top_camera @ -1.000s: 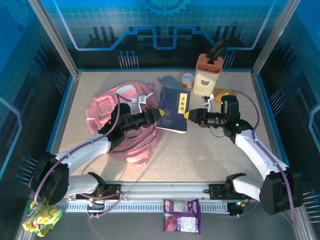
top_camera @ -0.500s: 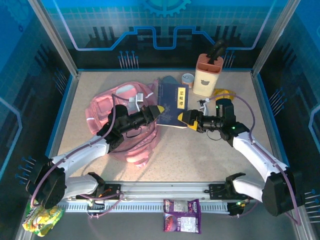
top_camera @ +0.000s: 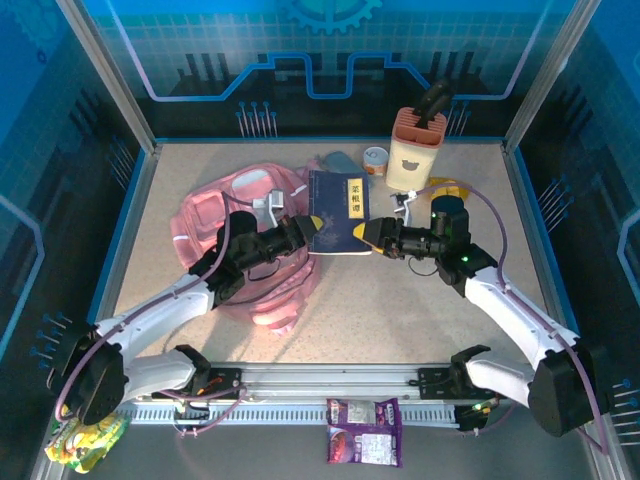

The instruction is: Pack the student bag

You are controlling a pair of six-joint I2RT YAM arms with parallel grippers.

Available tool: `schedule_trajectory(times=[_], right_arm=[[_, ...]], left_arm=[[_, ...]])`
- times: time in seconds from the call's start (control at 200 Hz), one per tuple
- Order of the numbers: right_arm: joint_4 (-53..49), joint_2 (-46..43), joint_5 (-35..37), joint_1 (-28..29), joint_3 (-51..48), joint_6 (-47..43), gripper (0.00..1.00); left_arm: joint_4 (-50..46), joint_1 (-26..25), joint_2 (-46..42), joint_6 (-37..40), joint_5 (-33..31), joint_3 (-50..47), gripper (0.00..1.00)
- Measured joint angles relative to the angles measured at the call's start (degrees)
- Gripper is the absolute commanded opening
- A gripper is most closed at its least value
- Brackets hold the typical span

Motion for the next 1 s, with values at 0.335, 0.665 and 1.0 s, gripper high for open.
schedule_trajectory(times=[0.335,0.665,1.0], right_arm=[[-5.51,0.81,1.27,0.0,1.22,-4.31,0.0],[-14.01,-1.27,3.28,-3.74,2.6,-10.97,0.0],[-28.55,-4.9,7.26,-8.74,2.64,-21.24,0.0]], left_arm=[[-2.23,-0.61,-0.17,2.8,-1.03,0.0,0.01],[-13.31,-1.51,-1.16,10.71,-0.59,1.46,0.47],[-42.07,-2.73,-2.47,27.15,-9.57,9.4,0.6]])
